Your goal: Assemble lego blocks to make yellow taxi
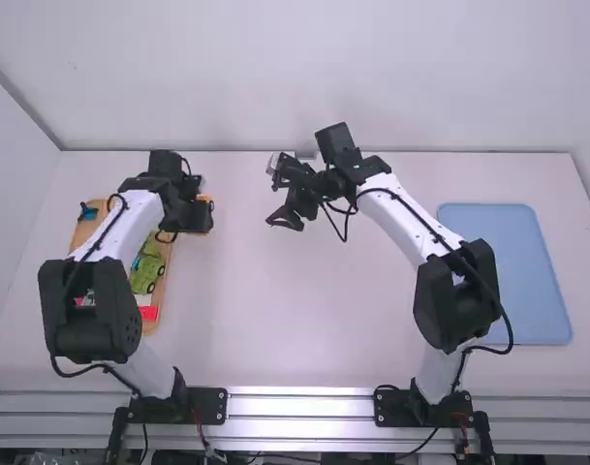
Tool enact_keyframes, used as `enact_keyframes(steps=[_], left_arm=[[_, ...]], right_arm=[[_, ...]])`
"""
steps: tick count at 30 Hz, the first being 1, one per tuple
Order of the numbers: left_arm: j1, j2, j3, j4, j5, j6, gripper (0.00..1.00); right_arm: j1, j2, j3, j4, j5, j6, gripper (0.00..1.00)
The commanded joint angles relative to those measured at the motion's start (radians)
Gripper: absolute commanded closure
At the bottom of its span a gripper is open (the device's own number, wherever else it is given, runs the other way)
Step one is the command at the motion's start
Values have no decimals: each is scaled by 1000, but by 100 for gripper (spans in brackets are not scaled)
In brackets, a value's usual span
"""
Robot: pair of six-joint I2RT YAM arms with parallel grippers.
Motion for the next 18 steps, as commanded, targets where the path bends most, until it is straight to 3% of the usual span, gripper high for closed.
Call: enact_keyframes(steps=[1,6,12,18], left_arm=[[-61,-26,-29,2,36,108,89],[-203,-8,-55,2,85,261,87],[-352,10,-68,57,85,340,84],[-518,79,-66,99,6,412,89]], right_arm=[[-43,-57,-45,35,-18,48,2],[-86,-170,-210,212,-17,121,2],[-96,-346,-366,225,-17,-16,1],[-155,-419,-477,322,-22,58,2]])
